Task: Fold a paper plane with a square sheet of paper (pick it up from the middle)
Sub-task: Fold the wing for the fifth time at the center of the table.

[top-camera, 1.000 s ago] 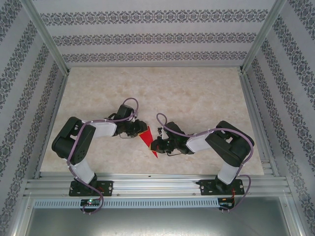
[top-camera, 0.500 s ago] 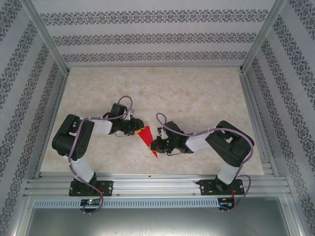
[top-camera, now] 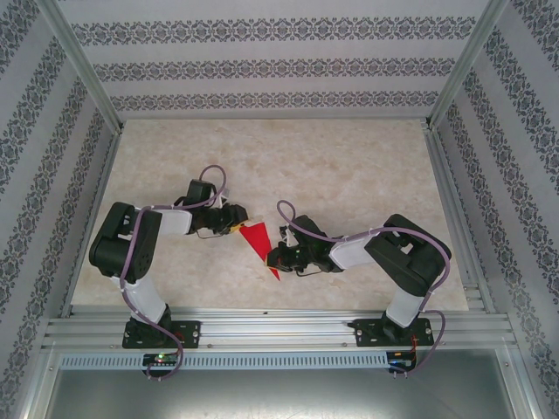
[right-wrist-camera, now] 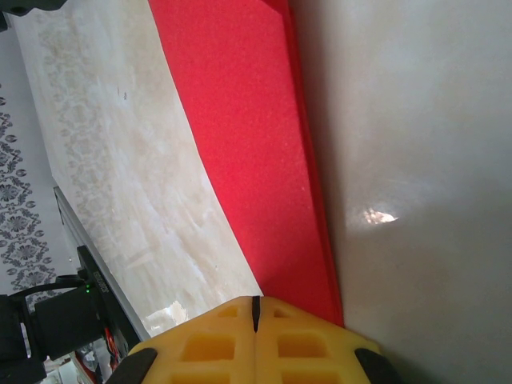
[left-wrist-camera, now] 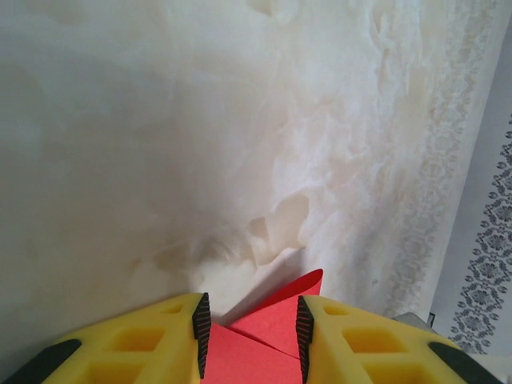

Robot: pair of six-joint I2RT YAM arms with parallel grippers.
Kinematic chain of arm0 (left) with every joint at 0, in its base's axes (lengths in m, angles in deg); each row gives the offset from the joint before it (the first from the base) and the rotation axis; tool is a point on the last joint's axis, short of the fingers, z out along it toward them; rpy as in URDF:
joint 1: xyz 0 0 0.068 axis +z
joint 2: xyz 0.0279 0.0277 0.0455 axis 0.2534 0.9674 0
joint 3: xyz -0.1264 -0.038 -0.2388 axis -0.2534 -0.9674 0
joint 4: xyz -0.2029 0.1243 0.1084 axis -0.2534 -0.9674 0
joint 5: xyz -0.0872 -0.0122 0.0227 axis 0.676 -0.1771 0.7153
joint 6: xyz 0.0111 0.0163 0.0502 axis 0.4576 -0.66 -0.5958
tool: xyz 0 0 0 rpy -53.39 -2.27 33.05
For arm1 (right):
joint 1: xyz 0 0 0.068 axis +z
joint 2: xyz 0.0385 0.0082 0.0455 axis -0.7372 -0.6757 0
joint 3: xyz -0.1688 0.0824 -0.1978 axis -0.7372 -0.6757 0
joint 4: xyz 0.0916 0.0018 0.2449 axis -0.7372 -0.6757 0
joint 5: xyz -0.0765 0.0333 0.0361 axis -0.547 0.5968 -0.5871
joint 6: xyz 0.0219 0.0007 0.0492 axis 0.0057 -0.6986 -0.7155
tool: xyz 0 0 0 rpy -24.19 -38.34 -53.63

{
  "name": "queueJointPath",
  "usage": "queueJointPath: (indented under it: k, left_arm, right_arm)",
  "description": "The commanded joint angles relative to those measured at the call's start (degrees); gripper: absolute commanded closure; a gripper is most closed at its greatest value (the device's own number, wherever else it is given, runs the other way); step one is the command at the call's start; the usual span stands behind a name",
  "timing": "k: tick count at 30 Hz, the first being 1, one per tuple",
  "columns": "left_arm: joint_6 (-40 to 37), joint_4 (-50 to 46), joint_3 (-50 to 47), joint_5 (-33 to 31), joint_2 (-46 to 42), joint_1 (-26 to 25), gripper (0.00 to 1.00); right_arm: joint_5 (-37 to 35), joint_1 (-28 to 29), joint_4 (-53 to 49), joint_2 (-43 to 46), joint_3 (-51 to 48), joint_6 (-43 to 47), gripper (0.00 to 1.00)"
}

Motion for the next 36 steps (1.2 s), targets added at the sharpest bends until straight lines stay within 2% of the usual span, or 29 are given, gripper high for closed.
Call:
queueJointPath:
  k: [1,6,10,15,18,22,29,36]
  left_arm:
    - [-2.45,-3.21,1.52,-3.4,-2.95,1.81,0.62]
    - [-1.45,-5.49,1.38,-2.53,-9.83,1.39,0.58]
    - [-2.15,-6.75,1.17,-1.89,-13.03,-2.3,0.59]
    - [-0.39,-1.82,-0.81,-1.02,-8.56,-6.83,0.62]
    - [2.56,5.0,-2.46,0.99,-5.05,-7.41,0.64]
    - [2.31,6.43,-2.93,0.45,-2.15,-7.45,0.64]
    - [-0.52,-1.08,-3.71,-8.4,-1.35,-7.36,0.67]
    - [0.01,-0.1,-4.53,-7.62,-0.05,-7.37,0.67]
  right_arm:
    - [-1.89,0.62,-9.13,-2.17,-1.72,0.94,1.0]
    - [-1.95,0.65,-9.02,-1.99,-1.18,0.71,1.0]
    - [-2.37,0.72,-8.87,-1.91,-0.56,0.44,1.0]
    - [-2.93,0.61,-8.65,-1.38,-0.38,0.14,1.0]
    - [-3.06,0.61,-8.65,-0.79,-0.38,0.14,1.0]
    - [-3.02,0.61,-9.35,-0.75,0.31,0.33,1.0]
    - [-2.88,0.43,-8.79,2.0,0.74,0.24,1.0]
    - [-0.77,0.87,-9.24,4.88,7.46,1.31,1.0]
